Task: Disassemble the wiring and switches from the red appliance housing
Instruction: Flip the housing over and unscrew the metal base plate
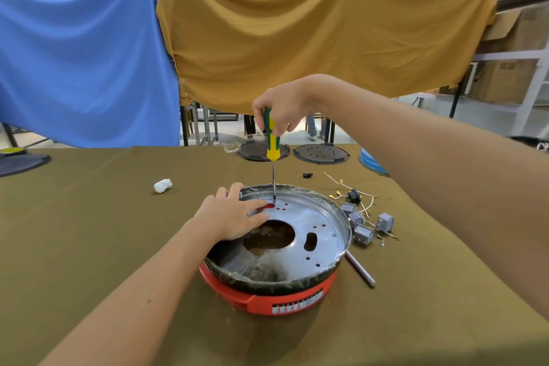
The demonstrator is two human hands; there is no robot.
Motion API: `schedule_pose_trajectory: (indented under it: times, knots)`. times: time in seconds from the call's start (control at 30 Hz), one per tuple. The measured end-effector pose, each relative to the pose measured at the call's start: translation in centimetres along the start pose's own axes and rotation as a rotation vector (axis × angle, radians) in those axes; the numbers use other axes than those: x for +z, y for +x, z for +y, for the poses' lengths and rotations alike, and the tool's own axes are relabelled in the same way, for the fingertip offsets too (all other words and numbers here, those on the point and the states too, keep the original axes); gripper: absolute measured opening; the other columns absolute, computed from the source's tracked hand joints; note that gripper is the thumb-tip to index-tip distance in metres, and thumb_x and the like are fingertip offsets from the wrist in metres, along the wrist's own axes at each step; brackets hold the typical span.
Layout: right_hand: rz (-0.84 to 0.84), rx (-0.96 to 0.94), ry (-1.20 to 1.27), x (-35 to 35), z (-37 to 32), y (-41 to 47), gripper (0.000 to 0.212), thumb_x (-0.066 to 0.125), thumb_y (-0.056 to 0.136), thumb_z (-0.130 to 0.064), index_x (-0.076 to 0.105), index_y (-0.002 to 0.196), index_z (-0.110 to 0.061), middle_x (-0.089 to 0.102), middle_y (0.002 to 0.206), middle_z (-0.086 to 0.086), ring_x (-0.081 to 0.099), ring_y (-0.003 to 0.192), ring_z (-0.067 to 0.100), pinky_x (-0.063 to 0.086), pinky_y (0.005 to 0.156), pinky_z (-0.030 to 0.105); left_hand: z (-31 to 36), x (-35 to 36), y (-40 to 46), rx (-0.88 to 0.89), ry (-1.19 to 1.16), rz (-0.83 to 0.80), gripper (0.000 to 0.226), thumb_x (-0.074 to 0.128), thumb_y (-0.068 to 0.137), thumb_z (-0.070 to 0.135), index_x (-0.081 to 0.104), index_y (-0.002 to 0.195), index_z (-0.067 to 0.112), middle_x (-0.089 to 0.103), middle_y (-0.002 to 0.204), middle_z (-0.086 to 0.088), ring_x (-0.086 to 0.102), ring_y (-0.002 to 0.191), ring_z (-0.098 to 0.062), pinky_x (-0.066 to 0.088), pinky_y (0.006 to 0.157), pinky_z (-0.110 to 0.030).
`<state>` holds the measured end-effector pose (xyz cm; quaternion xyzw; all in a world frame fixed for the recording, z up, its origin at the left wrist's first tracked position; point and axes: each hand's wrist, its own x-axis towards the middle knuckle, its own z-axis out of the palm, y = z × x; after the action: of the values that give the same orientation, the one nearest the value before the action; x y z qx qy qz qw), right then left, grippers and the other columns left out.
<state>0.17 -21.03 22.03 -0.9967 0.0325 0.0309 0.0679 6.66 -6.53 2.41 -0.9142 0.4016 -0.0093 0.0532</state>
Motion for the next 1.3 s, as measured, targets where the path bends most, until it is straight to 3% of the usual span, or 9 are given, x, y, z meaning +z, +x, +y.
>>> schedule_pose_trajectory:
  times: [0.13,0.27,0.5,0.6,0.7,0.8,0.93,1.17,1.3]
  knots:
    - [0.002,0.068,-0.031,0.5,-0.9,0.0,0.020,0.066,0.094,-0.022,0.059,0.111,-0.016,0.058,0.118,0.010,0.060,0.093,0.020,0.059,0.078,0.035,0.0,0.1,0.0,0.002,0.000,0.005,0.055,0.018,0.093,0.074,0.022,0.146,0.059,0.011,0.161,-0.005,0.026,0.141,-0.037,0.033,0.108,-0.049]
    - [0.133,0.296,-0.482,1.3,-0.6,-0.3,0.060,0.035,0.099,-0.066,0.052,0.096,-0.009,0.053,0.081,0.004,0.058,0.074,0.022,0.043,0.061,0.033,0.0,0.1,0.1,-0.004,-0.002,-0.013,0.054,0.016,0.093,0.074,0.020,0.146,0.060,0.009,0.162,-0.006,0.023,0.143,-0.038,0.031,0.110,-0.050]
    - [0.034,0.066,-0.133,0.2,1.7,-0.5,0.013,0.056,0.099,-0.022,0.050,0.109,-0.014,0.055,0.096,0.008,0.055,0.074,0.022,0.048,0.061,0.030,0.0,0.1,0.1,0.000,0.000,-0.013,0.054,0.016,0.094,0.074,0.020,0.146,0.060,0.009,0.162,-0.006,0.023,0.142,-0.038,0.032,0.109,-0.050]
    - [0.051,-0.016,-0.049,0.3,1.6,-0.5,0.022,0.060,0.092,0.001,0.055,0.104,-0.016,0.052,0.094,0.004,0.051,0.076,0.020,0.043,0.059,0.026,0.0,0.0,0.1,0.000,0.001,-0.011,0.054,0.017,0.094,0.074,0.020,0.146,0.060,0.009,0.163,-0.004,0.024,0.142,-0.037,0.033,0.108,-0.049]
    - [0.040,0.080,-0.090,0.7,1.1,-0.8,0.029,0.067,0.094,-0.031,0.050,0.112,-0.017,0.052,0.095,0.000,0.057,0.077,0.017,0.047,0.060,0.028,0.1,0.0,0.0,-0.001,0.000,-0.014,0.054,0.017,0.094,0.074,0.020,0.146,0.060,0.009,0.162,-0.004,0.024,0.142,-0.037,0.032,0.108,-0.049]
    - [0.099,0.277,-0.399,1.2,1.2,-1.2,0.059,0.041,0.096,-0.067,0.050,0.095,-0.009,0.055,0.084,0.004,0.059,0.071,0.020,0.043,0.057,0.031,0.0,0.0,0.0,-0.001,0.003,-0.014,0.055,0.016,0.093,0.074,0.020,0.146,0.059,0.010,0.162,-0.006,0.024,0.142,-0.037,0.031,0.109,-0.049]
    - [0.164,0.264,-0.518,1.5,1.8,-0.9,0.056,0.029,0.106,-0.052,0.056,0.084,-0.009,0.056,0.084,0.006,0.052,0.071,0.021,0.036,0.058,0.032,-0.1,-0.1,0.0,0.002,0.004,-0.009,0.054,0.017,0.093,0.074,0.021,0.146,0.060,0.011,0.162,-0.007,0.025,0.142,-0.037,0.031,0.109,-0.049]
    - [0.051,-0.030,0.019,0.2,1.8,-1.2,0.017,0.056,0.095,0.000,0.056,0.103,-0.015,0.053,0.096,0.006,0.050,0.070,0.015,0.043,0.049,0.014,0.1,0.0,-0.1,-0.008,0.005,-0.007,0.054,0.017,0.093,0.074,0.021,0.145,0.060,0.010,0.162,-0.006,0.025,0.142,-0.037,0.031,0.109,-0.049]
    - [0.033,0.069,0.000,0.7,0.8,-1.0,0.024,0.065,0.095,-0.025,0.052,0.114,-0.016,0.054,0.101,0.001,0.061,0.087,0.021,0.058,0.069,0.029,0.1,-0.3,-0.2,-0.002,-0.004,-0.005,0.053,0.017,0.093,0.074,0.022,0.145,0.060,0.011,0.162,-0.005,0.025,0.142,-0.037,0.031,0.109,-0.048]
